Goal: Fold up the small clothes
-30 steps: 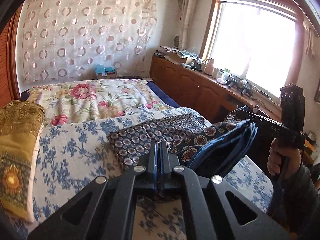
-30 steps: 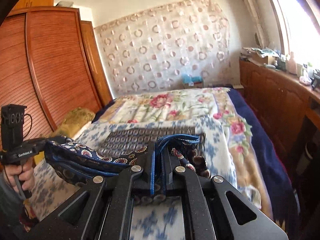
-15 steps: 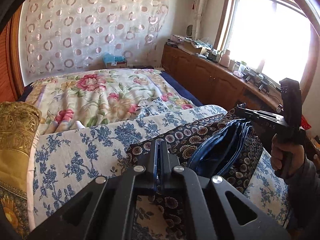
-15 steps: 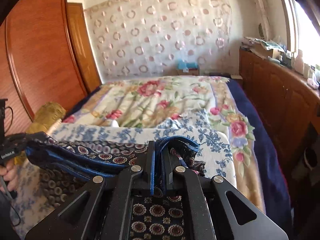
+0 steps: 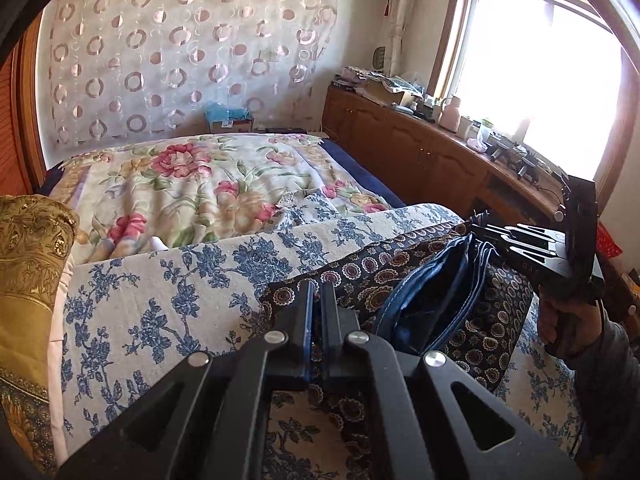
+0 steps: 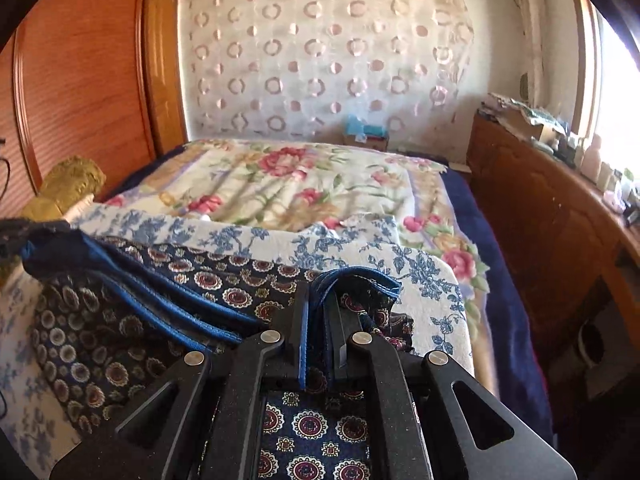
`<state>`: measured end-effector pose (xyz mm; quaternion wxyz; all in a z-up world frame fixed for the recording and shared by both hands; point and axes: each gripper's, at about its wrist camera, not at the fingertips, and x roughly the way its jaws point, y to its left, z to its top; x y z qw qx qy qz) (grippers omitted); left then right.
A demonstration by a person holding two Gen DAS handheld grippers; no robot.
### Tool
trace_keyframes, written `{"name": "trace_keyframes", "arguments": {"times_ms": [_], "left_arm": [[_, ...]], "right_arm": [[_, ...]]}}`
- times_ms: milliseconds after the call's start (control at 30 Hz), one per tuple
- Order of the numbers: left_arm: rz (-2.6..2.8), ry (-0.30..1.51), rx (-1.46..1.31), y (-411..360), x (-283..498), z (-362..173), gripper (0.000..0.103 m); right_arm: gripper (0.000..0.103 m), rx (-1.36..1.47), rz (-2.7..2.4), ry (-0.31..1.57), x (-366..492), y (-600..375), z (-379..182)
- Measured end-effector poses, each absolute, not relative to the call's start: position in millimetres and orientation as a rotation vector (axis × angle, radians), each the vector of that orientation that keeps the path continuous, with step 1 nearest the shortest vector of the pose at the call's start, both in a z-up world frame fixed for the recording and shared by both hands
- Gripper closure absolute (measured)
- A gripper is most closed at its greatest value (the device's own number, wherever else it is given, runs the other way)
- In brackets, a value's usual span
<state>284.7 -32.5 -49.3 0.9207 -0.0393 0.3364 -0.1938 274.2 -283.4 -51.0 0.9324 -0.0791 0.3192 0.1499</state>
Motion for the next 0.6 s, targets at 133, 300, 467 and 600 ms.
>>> {"name": "trace_keyframes", "arguments": {"times_ms": [133, 300, 467, 600], "left_arm": [[-0.377, 0.661, -0.085, -25, 282, -43, 0.064], [-0.392, 0.638, -0.104, -17, 278, -37, 0.049], [-0.419, 0.619, -0.112, -15, 273, -33, 0.047], [-0.428, 0.615, -0.114, -16, 272, -32, 0.047]], "right_arm": [[0.092, -0.136, 0.295, 0.644, 275, -288, -48], [0.054, -0.064, 0.259, 0.594, 271, -302, -31], [0.054, -0.038, 0.265, 0.613, 266, -315, -23], [0.054, -0.101, 0.246, 0.669, 268, -314, -35]]}}
